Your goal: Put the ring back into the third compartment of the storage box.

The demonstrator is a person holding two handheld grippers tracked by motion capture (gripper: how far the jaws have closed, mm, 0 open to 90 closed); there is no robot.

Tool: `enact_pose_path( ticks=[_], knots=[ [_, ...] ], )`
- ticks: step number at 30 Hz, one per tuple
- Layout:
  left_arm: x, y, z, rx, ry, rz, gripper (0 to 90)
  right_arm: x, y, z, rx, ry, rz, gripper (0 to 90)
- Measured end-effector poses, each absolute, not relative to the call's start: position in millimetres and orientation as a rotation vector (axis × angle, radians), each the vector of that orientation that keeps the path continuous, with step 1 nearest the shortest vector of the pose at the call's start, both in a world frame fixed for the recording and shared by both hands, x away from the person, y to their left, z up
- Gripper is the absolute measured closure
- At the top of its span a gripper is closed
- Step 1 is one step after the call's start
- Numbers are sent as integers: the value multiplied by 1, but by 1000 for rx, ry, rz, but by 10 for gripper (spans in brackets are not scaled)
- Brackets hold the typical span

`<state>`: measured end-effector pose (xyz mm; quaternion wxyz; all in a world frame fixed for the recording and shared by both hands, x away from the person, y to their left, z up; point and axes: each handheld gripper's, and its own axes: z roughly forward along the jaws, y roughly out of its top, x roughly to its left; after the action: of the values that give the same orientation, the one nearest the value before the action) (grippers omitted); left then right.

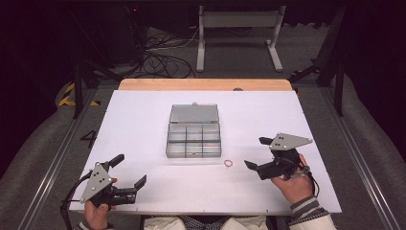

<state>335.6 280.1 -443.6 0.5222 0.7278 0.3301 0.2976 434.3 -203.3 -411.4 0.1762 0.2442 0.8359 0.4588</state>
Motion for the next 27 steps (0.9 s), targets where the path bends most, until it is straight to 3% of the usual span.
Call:
enact_pose_path(
  ticks=[16, 27],
  knots=[
    [336, 281, -443, 1747, 781, 717, 35, 452, -191, -410, 774, 2395, 1307, 47],
    [336, 281, -443, 1743, 780, 714, 35, 454, -182, -409, 786, 2405, 1222, 152]
  ],
)
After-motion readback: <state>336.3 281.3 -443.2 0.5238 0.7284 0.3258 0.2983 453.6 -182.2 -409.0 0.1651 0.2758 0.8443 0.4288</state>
